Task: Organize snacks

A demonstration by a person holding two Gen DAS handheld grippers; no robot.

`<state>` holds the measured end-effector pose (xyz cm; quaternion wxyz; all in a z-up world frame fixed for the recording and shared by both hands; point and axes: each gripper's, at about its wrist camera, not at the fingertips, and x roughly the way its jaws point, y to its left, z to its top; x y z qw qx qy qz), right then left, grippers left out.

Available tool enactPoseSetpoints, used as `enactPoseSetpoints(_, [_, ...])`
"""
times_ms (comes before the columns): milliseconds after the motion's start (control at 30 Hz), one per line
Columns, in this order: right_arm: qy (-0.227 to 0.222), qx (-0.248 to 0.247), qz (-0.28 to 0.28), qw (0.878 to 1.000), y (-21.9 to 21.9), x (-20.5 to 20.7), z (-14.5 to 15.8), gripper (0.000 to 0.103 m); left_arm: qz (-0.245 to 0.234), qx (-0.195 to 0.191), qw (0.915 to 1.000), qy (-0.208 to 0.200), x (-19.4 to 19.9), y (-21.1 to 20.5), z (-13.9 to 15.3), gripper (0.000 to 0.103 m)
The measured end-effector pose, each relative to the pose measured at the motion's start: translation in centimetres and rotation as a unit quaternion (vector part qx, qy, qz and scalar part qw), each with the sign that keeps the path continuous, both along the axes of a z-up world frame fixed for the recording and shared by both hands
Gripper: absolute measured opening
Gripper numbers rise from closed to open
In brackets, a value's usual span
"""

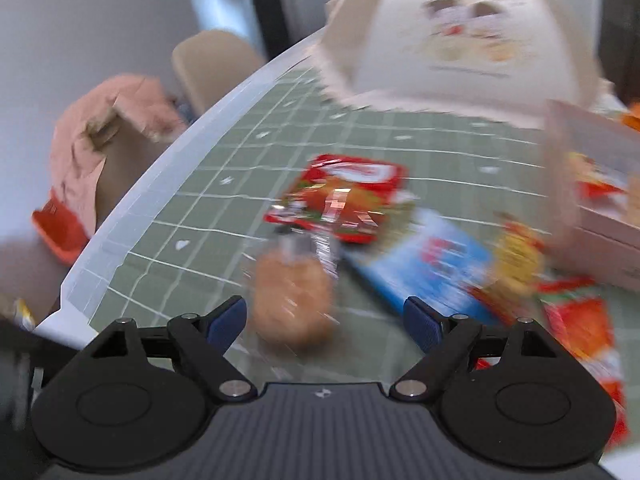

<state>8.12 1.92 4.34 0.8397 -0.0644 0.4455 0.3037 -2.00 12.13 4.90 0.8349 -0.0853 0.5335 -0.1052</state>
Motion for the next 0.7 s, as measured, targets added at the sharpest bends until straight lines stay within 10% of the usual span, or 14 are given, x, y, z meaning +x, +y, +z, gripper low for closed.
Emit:
enactPoseSetpoints(100, [0.029,-0.02,0.022,0.999,1.4,0.3,-1.3,0.052,-0.016,0.007,0.9998,0.0,-0.6,-1.1,0.1,0.04])
enactPoseSetpoints(367, [-0.016,0.045,-0.099,0.994,-11.9,-3.9,5.9,0.051,-0.053,-0.058,0.9956,-0.05,0.7,-3.2,4.4,0.04])
enactPoseSetpoints(700, [-0.075,0.019,-0.28,0.957,-23.3,-7.5,10.2,0.051,-0.067,-0.179,0.9538,-0.232,15.7,-11.3,14.9,0.044])
